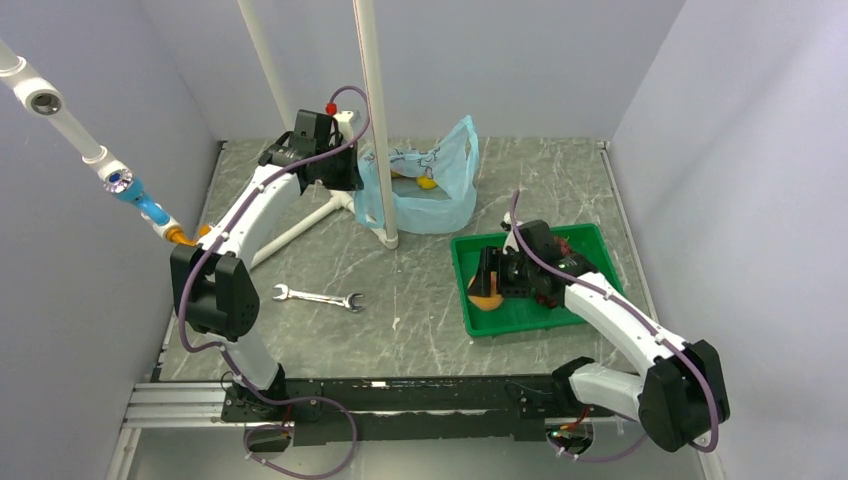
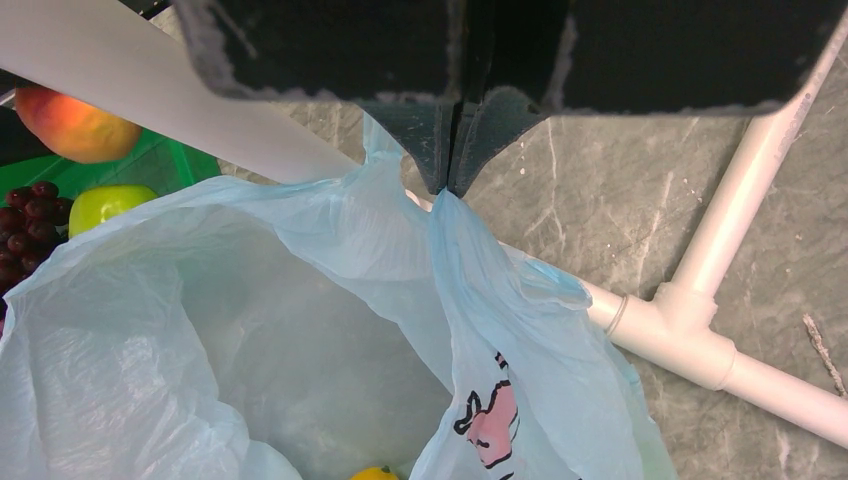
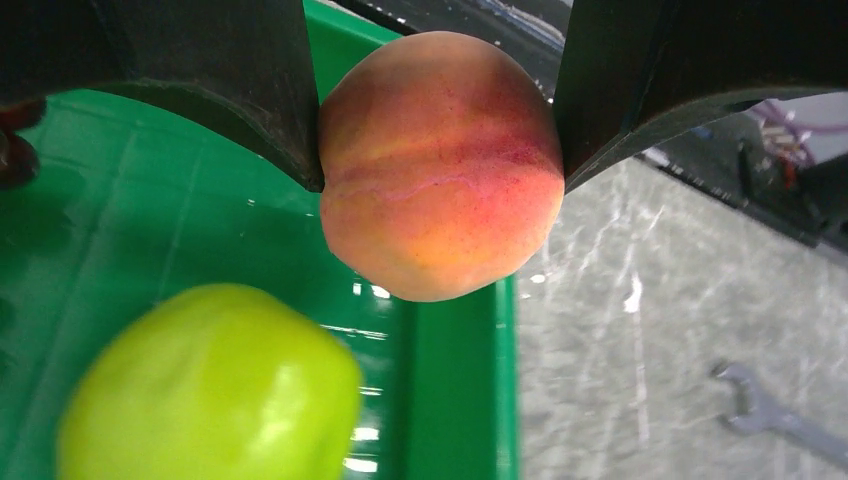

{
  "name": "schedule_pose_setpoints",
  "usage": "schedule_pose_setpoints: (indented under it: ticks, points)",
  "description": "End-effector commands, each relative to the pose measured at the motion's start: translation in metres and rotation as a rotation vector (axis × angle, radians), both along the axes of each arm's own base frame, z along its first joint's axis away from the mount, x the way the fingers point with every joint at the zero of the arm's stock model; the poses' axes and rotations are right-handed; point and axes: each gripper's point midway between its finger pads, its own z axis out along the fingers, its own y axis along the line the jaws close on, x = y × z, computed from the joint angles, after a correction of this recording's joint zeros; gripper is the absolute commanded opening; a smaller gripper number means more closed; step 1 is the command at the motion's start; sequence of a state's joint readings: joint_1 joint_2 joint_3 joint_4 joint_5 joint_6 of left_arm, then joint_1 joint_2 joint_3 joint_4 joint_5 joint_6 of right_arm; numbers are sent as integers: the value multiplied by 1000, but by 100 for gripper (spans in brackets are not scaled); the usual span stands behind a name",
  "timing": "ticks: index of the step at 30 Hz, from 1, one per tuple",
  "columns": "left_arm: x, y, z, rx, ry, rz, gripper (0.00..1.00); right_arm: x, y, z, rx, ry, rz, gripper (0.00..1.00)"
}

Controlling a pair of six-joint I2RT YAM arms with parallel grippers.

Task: Take the fake fruits out of the plastic bag
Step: Place the fake fruit in the bin.

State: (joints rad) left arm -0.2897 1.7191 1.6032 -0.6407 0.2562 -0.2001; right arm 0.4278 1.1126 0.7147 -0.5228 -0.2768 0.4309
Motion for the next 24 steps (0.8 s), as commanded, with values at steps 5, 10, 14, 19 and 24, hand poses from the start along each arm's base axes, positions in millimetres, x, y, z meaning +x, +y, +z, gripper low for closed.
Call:
schedule_pose_setpoints:
  ticks: [5, 10, 14, 19, 24]
  points:
    - [4, -9, 16, -9, -53, -32, 0, -1, -8, -27, -43, 86, -122, 41]
    - [4, -8, 16, -4, -55, -31, 0, -5, -10, -27, -57, 82, -119, 63]
    - [4, -8, 17, 2, -60, -29, 0, -2, -14, -14, -49, 20, -137, 81]
    - [4, -9, 14, 2, -52, -32, 0, 9, -19, 2, -70, -33, -174, 89]
    - [5, -8, 14, 15, -59, -28, 0, 16, -13, 20, -35, -86, -155, 91]
